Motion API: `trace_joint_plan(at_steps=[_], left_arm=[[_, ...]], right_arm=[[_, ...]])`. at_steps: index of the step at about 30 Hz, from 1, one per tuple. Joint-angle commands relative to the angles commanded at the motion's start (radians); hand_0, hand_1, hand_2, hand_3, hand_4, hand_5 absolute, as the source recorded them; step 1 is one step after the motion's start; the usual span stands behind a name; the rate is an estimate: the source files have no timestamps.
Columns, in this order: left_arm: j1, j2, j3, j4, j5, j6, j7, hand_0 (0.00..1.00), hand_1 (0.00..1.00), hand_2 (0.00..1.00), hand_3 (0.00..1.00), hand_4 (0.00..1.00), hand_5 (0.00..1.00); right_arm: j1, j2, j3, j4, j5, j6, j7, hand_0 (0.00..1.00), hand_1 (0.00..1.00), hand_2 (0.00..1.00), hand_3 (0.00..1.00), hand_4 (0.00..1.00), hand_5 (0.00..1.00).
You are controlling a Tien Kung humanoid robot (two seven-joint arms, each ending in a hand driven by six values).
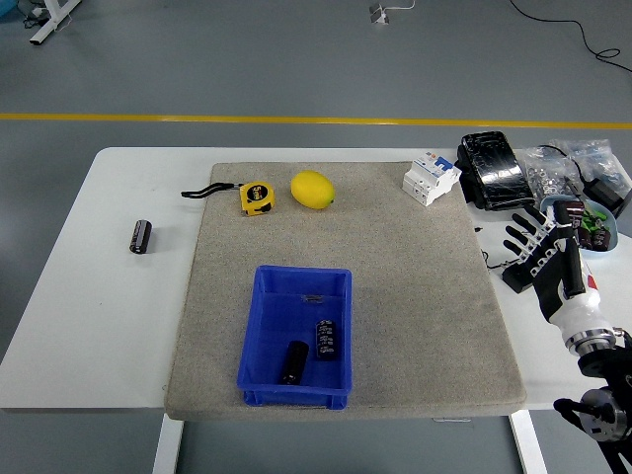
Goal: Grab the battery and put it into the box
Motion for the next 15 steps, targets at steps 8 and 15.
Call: trace_joint_plan(at_steps=[8,15], left_arm=[[-0.001,0.001,0.001,0.0,-0.002,0.0,-0.001,0.61,0.562,0.631,0.615,0.617,0.666],[-0.003,0.0,0.003,0.0,-0.004,0.001,-0.002,0.61,0.56,0.629,0.615,0.618,0.668]], right_arm=[[0.001,0.002,0.0,0.0,-0.003,-0.002,0.001,0.861,0.839,0.868,0.901,0.998,0.961],[0.002,0.003,-0.001,0.0,-0.009,-0.003,0.009,0.872,0.846,0.871,0.902,0.998,0.973]])
